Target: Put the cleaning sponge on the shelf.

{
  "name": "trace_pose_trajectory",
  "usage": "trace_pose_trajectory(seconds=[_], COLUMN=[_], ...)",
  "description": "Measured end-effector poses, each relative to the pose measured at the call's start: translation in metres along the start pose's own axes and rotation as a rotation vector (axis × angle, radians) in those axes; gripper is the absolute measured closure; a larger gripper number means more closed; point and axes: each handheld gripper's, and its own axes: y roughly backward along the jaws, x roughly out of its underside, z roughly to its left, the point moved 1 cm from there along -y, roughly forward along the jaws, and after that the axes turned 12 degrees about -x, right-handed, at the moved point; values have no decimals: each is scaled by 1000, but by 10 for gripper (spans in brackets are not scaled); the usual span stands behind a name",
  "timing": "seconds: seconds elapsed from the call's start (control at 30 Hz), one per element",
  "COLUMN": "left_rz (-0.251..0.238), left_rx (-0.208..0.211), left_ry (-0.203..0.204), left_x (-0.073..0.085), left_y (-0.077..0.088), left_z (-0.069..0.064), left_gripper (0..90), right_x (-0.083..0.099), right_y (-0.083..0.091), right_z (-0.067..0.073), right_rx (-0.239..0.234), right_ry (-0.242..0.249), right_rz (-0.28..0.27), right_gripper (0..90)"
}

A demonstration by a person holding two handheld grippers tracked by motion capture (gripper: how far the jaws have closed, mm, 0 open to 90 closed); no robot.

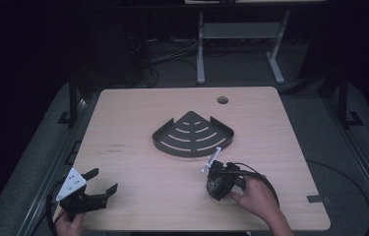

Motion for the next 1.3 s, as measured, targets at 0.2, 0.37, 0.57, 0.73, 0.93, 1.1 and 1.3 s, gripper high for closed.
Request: trace_pose_trajectory(seconds=[0.2,0.37,0.57,0.73,0.93,1.1,1.3], left_rz=[-3,-3,-4,0,-3,-2,-2], left_rx=[-4,-4,-5,-5,-6,-6,-5], left_ry=[6,8,6,6,9,11,10], left_x=[0,0,0,0,0,0,0], left_y=[1,1,1,1,1,1,1], left_z=[1,1,1,1,2,2,2], left_gripper=[133,132,133,132,133,132,133], right_x=[0,-3,-11,-18,-28,-36,-44], right_y=[1,6,19,26,33,39,46], right_z=[2,4,4,3,3,1,-3], right_rx=[-9,-8,-2,-5,3,9,17], right_ry=[10,23,37,50,67,77,82], right_rz=[-4,-13,-44,-56,-56,-56,-61], right_gripper=[324,327,327,326,326,326,326])
